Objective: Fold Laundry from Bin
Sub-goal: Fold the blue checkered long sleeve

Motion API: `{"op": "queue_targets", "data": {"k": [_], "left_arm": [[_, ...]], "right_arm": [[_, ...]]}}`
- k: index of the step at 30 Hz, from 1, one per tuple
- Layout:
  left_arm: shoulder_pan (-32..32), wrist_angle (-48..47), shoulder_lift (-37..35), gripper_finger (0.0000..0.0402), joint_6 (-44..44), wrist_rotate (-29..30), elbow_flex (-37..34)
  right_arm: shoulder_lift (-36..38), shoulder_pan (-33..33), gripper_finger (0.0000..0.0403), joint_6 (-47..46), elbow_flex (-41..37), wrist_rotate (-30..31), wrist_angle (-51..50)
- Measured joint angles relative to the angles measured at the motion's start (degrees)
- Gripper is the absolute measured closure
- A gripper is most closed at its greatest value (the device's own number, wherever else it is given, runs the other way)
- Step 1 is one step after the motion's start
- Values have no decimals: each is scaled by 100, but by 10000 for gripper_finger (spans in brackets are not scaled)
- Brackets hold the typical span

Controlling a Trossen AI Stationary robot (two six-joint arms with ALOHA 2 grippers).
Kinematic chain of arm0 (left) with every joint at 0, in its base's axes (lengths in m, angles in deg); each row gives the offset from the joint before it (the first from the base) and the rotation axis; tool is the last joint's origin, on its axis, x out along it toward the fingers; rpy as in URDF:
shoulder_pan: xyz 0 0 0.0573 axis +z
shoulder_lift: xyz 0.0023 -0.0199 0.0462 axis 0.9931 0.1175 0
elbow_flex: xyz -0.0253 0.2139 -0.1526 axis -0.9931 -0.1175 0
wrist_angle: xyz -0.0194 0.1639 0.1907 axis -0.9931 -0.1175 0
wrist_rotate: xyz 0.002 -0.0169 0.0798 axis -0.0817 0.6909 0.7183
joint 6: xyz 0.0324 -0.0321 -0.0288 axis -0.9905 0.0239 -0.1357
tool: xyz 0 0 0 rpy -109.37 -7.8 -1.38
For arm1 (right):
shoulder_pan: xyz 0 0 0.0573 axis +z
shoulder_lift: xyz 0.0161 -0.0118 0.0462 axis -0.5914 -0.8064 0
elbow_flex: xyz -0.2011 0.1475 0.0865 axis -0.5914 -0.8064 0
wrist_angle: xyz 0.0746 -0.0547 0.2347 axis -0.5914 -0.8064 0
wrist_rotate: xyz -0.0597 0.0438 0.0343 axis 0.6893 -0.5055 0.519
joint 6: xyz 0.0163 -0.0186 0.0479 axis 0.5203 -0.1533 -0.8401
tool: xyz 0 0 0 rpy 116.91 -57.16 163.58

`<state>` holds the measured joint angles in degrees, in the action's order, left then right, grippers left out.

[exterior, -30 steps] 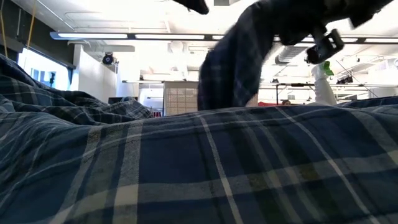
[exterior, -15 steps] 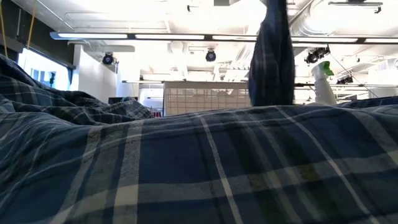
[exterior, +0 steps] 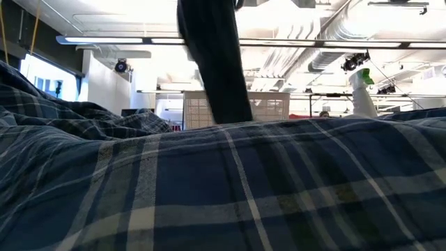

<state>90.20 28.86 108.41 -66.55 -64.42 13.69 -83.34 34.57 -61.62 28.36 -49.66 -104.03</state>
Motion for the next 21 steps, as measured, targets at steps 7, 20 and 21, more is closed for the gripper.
{"op": "queue_targets", "data": {"k": [7, 20, 21], "left_arm": [[14, -837, 30, 335, 501, -23, 0], [10, -1031, 66, 335, 600, -25, 0], [10, -952, 65, 335, 598, -23, 0]], "right_arm": [[59, -197, 402, -229, 21, 34, -412], [865, -447, 402, -729, 1934, 3875, -2209], [818, -451, 402, -691, 2172, 3902, -1802]]}}
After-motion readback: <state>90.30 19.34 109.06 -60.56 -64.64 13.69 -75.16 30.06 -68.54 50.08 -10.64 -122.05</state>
